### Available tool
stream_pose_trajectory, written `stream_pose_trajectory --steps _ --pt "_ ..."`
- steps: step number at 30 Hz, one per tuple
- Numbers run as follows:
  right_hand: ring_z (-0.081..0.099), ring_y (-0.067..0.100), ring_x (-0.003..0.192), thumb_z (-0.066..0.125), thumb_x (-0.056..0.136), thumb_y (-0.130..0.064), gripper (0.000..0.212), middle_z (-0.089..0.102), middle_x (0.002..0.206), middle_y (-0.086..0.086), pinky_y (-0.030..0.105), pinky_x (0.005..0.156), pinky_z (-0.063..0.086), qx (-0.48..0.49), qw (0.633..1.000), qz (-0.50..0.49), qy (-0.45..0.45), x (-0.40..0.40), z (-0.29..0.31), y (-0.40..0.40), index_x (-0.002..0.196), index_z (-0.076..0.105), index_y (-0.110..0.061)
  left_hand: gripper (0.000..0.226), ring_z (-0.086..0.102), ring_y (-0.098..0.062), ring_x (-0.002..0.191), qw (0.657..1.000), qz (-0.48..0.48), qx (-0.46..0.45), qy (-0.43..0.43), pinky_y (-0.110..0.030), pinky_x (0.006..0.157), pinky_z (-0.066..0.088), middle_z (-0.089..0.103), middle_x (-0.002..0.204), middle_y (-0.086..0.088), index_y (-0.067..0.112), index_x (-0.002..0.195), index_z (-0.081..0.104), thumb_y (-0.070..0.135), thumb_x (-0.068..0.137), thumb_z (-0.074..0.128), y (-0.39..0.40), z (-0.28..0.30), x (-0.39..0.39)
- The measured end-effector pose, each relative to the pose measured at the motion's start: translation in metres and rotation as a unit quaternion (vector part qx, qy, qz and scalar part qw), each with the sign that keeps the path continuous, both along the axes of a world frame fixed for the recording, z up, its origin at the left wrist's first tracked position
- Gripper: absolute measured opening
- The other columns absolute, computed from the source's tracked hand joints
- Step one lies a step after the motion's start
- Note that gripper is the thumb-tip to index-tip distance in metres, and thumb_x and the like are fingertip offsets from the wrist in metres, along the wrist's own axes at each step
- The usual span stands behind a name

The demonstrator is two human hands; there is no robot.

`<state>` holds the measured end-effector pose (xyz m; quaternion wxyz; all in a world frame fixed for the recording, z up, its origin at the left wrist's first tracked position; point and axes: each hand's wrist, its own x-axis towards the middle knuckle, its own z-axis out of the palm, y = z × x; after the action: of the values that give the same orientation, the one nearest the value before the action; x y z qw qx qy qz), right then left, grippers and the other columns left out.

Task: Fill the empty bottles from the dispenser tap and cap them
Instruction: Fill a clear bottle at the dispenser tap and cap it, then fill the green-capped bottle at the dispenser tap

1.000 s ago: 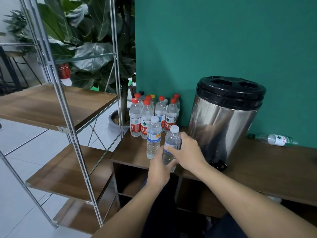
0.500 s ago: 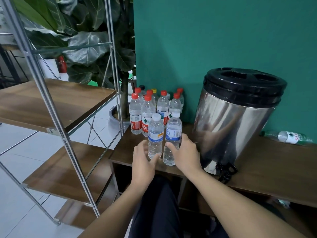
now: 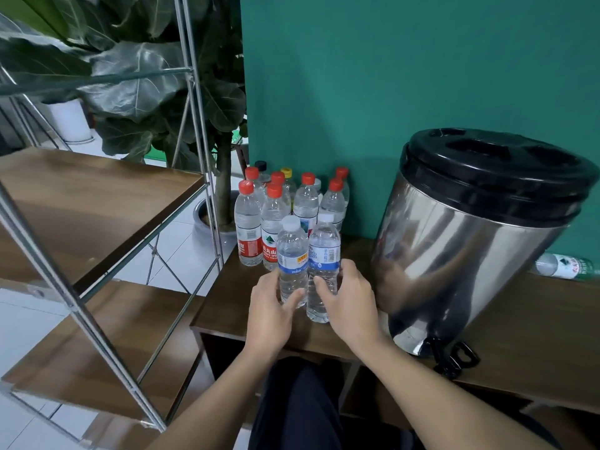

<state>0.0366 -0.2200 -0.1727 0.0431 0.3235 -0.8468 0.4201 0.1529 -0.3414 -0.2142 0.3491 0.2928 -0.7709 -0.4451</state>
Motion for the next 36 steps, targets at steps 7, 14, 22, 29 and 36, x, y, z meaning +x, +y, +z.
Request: stream_pose_trajectory --steps 7,14,22,29,36 --pt "0.068 0.034 0.112 0.075 0.104 -0.034 0.04 0.067 0.128 0.006 0.046 0.086 0.057 -0.017 1.0 -0.015 0.001 -0.01 -0.008 -0.02 0.131 0.049 -0.018 0.05 0.057 -0.01 0.117 0.999 0.042 -0.025 -0.007 -0.041 0.103 0.058 0.053 0.121 0.014 0.042 0.142 0.064 0.034 0.097 0.086 -0.014 -0.005 -0.031" --pt "0.071 0.039 0.114 0.071 0.107 -0.034 0.044 0.066 0.134 0.013 0.045 0.083 0.058 -0.008 0.998 -0.06 -0.009 -0.022 -0.007 -0.047 0.136 0.048 -0.011 0.056 0.057 -0.002 0.104 0.994 0.101 0.016 0.038 -0.029 0.096 0.055 0.053 0.122 0.011 0.032 0.143 0.06 0.018 0.096 0.086 -0.011 0.0 -0.053" --pt "0.069 0.037 0.116 0.072 0.107 -0.03 0.044 0.064 0.132 0.013 0.044 0.088 0.057 -0.027 0.996 -0.082 -0.012 -0.042 -0.009 -0.066 0.137 0.048 -0.008 0.044 0.063 -0.005 0.104 0.993 0.098 0.041 0.06 -0.017 0.089 0.051 0.059 0.12 0.008 0.033 0.134 0.055 0.017 0.101 0.08 -0.017 0.001 -0.074" --pt "0.064 0.034 0.125 0.078 0.103 -0.024 0.045 0.063 0.134 0.011 0.045 0.098 0.054 -0.025 0.995 -0.081 -0.052 -0.042 -0.008 -0.06 0.135 0.051 -0.01 0.044 0.064 -0.002 0.11 0.994 0.087 0.034 0.049 -0.024 0.095 0.054 0.06 0.124 0.01 0.035 0.134 0.053 0.017 0.103 0.078 -0.016 0.004 -0.069" --pt "0.054 0.033 0.141 0.078 0.101 -0.026 0.068 0.057 0.147 0.013 0.045 0.116 0.048 -0.042 0.99 -0.052 -0.121 -0.008 0.01 -0.034 0.157 0.042 -0.007 0.039 0.068 -0.003 0.118 0.998 0.041 0.008 0.041 -0.027 0.104 0.056 0.068 0.127 0.012 0.028 0.136 0.06 0.013 0.104 0.075 0.007 0.031 -0.039"
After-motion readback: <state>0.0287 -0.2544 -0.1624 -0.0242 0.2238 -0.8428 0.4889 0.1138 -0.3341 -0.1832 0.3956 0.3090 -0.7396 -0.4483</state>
